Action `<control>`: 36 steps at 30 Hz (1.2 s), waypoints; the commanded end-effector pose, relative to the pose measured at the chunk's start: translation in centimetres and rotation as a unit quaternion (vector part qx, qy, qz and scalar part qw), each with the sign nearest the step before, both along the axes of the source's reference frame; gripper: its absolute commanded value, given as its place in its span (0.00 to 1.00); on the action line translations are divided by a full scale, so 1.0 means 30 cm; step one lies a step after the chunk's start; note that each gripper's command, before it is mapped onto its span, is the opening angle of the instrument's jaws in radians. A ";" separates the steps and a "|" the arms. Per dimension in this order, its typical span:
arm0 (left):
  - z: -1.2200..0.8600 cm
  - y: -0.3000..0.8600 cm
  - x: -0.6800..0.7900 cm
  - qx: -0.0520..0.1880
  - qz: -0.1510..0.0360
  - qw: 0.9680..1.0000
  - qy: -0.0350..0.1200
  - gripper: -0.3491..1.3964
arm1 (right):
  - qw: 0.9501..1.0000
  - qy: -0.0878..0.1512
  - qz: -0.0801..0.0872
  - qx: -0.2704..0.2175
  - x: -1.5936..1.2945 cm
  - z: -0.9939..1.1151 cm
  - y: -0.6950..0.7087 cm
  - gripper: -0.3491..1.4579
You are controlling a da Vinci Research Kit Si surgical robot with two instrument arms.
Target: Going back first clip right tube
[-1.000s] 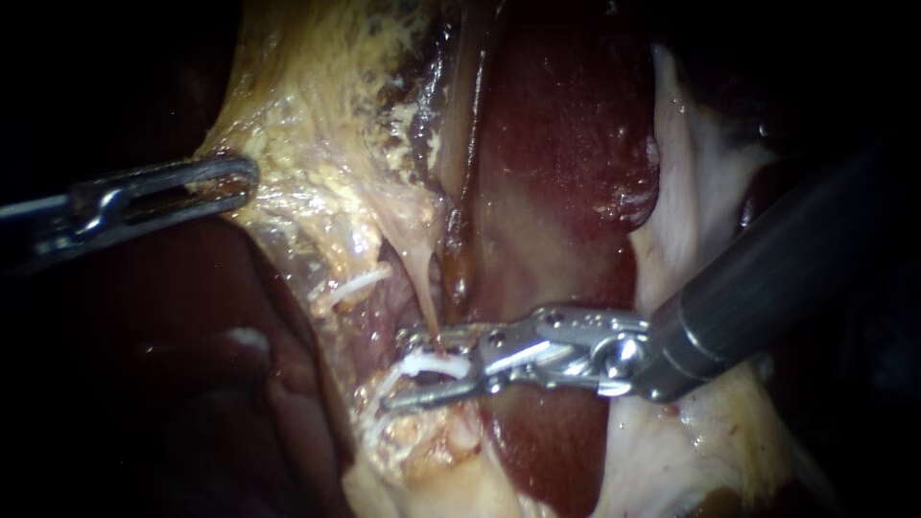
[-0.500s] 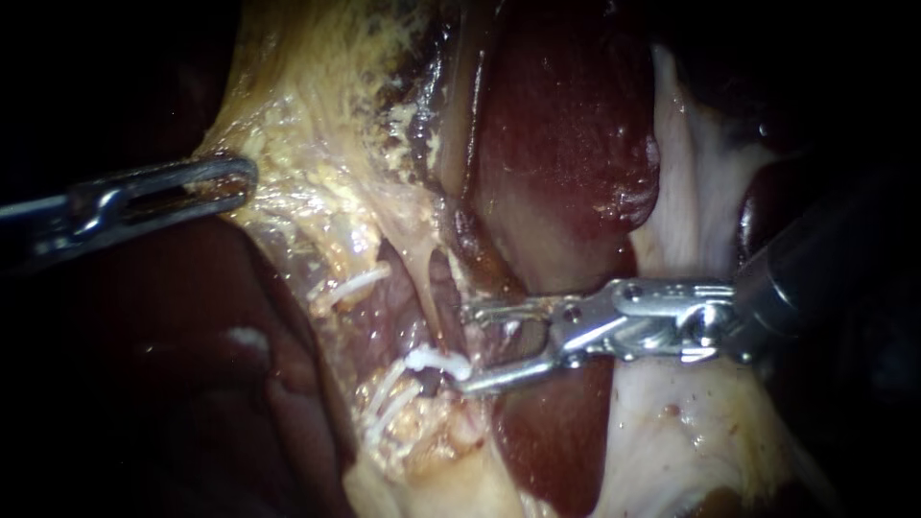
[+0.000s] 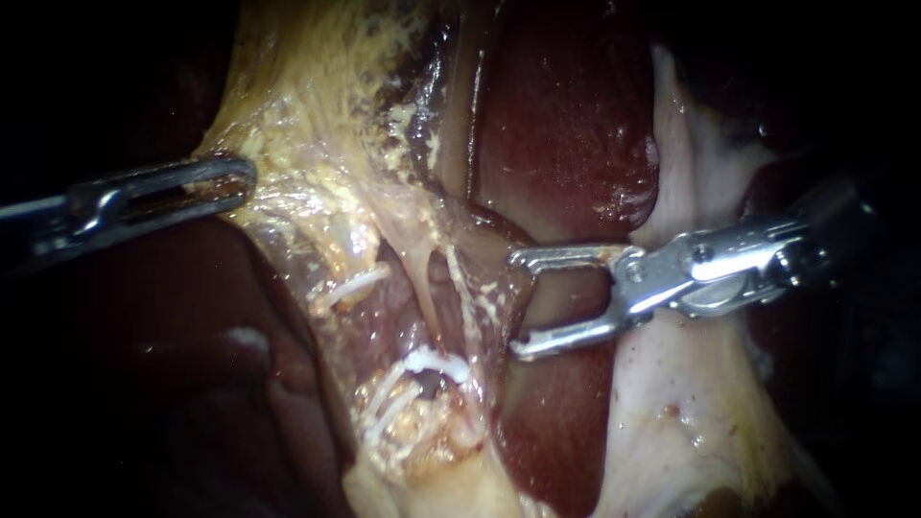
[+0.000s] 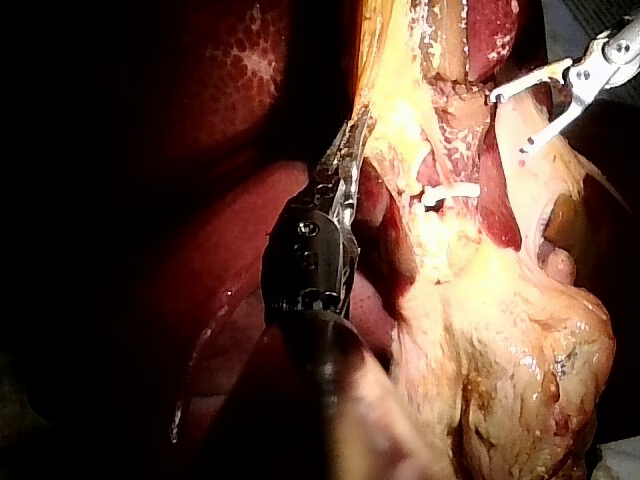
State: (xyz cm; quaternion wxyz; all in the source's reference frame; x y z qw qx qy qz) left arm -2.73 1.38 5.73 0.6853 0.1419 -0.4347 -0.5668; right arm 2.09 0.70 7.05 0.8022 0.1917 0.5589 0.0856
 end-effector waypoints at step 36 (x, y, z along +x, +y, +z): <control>0.0169 -0.0049 -0.0170 0.019 0.015 1.000 0.006 0.00 | 1.000 0.008 0.005 -0.002 -0.0058 -0.0070 0.0026 0.53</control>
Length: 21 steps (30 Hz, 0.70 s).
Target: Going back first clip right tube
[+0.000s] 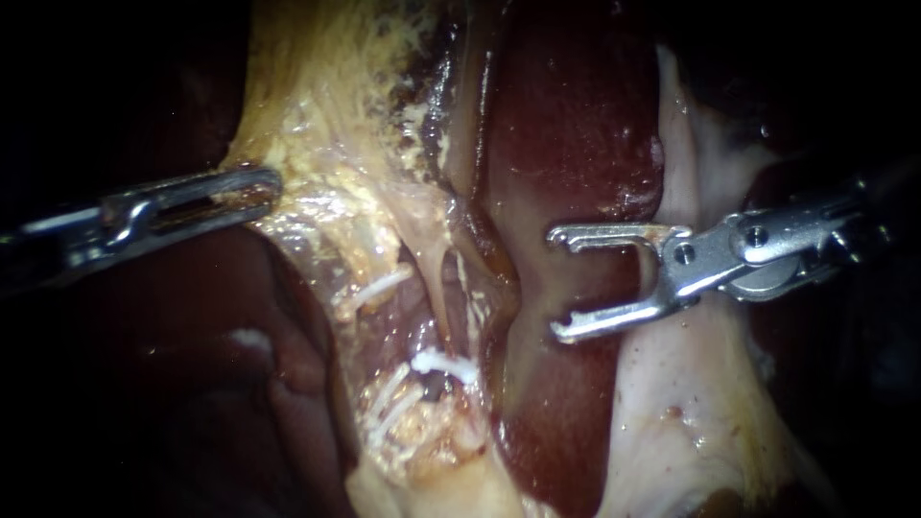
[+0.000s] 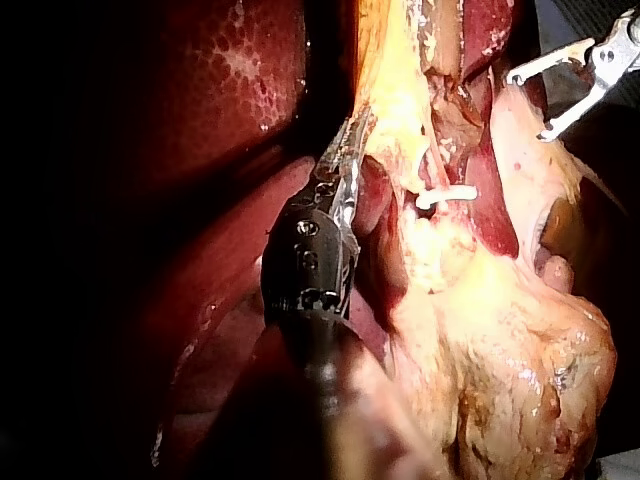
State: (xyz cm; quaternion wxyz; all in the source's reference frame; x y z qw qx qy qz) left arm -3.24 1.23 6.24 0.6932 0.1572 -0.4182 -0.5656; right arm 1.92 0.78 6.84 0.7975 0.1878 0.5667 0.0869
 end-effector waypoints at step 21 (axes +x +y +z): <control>0.0110 -0.0002 -0.0214 0.006 0.031 0.999 -0.006 0.00 | 1.000 0.000 0.000 0.000 -0.0014 0.0000 -0.0001 0.52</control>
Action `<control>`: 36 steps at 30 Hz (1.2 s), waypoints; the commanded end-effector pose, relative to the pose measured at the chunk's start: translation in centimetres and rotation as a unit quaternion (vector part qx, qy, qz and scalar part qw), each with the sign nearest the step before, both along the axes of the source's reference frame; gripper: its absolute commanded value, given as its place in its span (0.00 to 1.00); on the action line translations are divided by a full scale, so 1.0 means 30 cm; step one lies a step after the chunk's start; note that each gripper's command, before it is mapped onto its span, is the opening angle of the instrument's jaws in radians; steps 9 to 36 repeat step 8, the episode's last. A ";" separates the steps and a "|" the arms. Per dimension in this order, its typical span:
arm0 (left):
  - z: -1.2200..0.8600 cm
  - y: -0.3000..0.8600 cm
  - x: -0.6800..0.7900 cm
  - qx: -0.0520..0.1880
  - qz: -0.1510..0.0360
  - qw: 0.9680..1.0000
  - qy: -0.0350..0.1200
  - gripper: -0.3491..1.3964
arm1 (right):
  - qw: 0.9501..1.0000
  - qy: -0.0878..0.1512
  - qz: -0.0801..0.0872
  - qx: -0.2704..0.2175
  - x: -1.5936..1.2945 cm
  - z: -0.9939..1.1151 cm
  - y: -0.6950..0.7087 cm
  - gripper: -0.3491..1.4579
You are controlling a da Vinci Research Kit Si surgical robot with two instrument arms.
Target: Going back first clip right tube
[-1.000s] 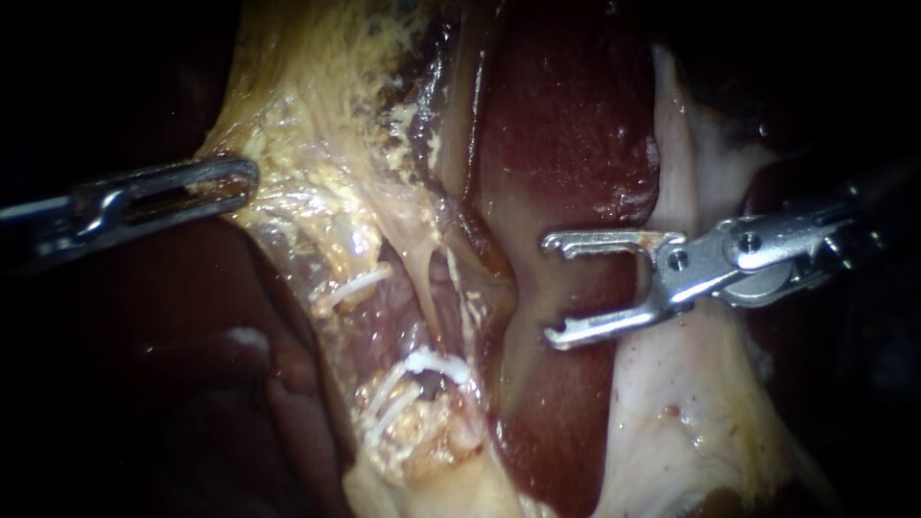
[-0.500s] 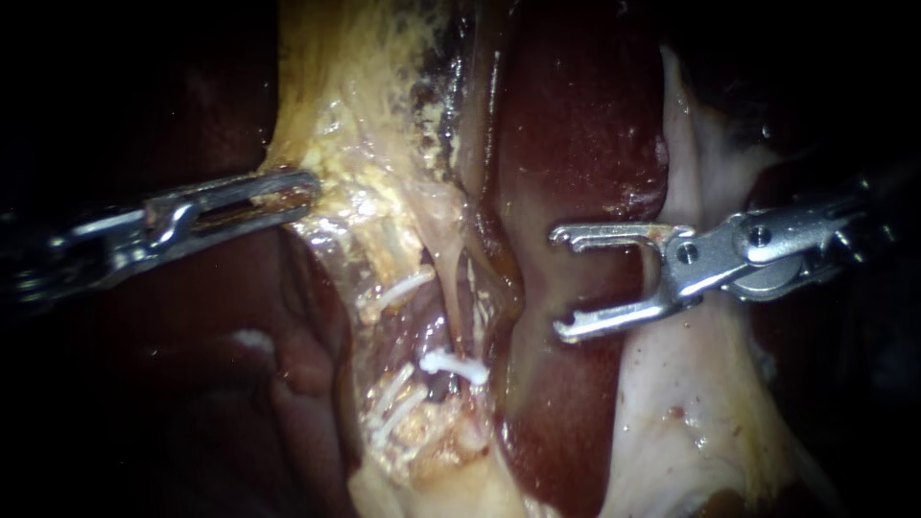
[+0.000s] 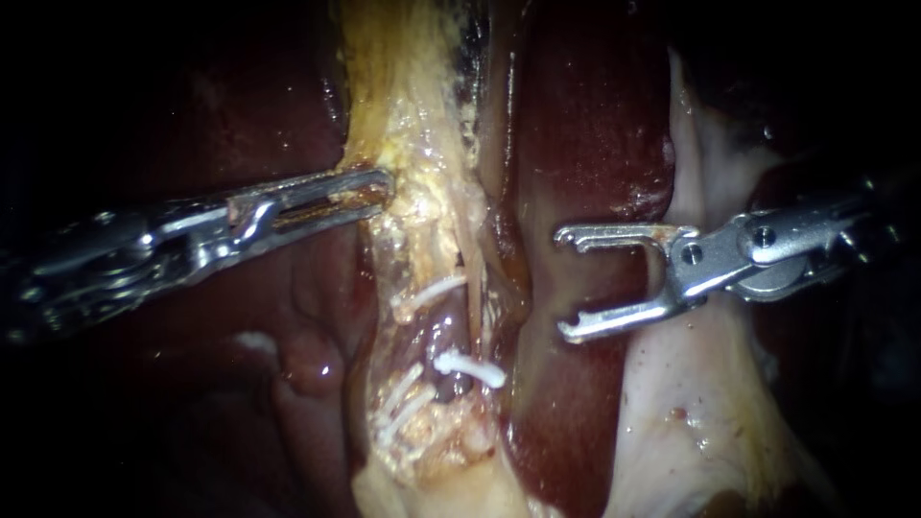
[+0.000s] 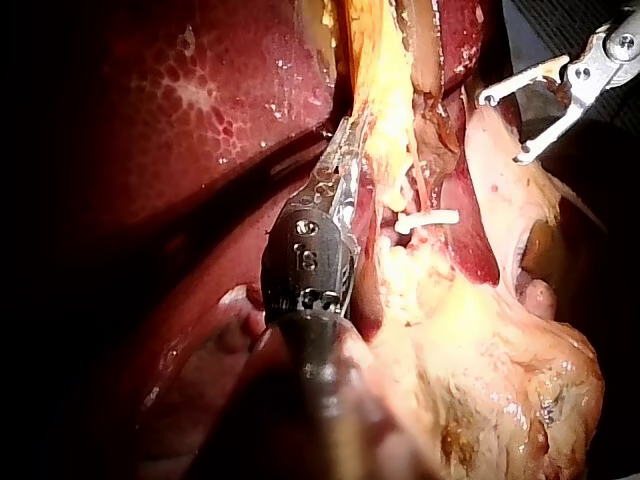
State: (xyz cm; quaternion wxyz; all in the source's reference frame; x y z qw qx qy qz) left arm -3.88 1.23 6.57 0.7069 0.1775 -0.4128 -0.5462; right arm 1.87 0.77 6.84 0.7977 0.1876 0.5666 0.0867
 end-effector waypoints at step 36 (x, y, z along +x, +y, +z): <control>0.0000 -0.0001 0.0001 -0.002 0.003 1.000 -0.001 0.00 | 1.000 0.000 0.000 0.000 0.0001 0.0000 0.0000 0.52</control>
